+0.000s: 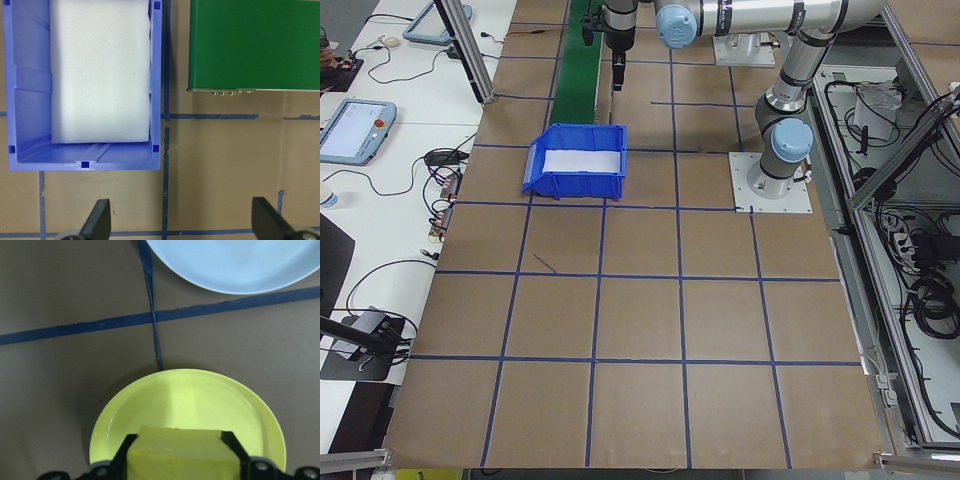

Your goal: Move block left to right into plate

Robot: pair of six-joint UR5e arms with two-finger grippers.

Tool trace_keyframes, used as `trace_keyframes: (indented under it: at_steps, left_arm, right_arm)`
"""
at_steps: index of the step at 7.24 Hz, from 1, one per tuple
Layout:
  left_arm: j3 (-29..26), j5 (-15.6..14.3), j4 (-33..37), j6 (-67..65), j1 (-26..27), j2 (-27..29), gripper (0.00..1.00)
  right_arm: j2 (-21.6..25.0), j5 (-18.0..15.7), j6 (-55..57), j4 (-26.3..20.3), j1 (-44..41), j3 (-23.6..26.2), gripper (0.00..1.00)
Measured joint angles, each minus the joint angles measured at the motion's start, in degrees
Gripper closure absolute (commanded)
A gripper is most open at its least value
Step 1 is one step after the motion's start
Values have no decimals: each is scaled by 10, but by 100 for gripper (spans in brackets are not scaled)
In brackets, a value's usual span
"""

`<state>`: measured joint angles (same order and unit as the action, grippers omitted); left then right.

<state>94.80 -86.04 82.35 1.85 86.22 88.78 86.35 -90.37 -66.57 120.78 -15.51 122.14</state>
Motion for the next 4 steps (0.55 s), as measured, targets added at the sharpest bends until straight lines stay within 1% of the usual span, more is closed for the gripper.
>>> trace_keyframes:
  at_steps: [2,3,4]
  left_arm:
    - [0,0,0,0,0,0,0]
    - [0,0,0,0,0,0,0]
    - [0,0,0,0,0,0,0]
  right_arm:
    - [3,7,17,-2,-7,-13,0]
    - [9,9,38,-6,-30,-19,0]
    - [13,10,86,-9,-83,-36,0]
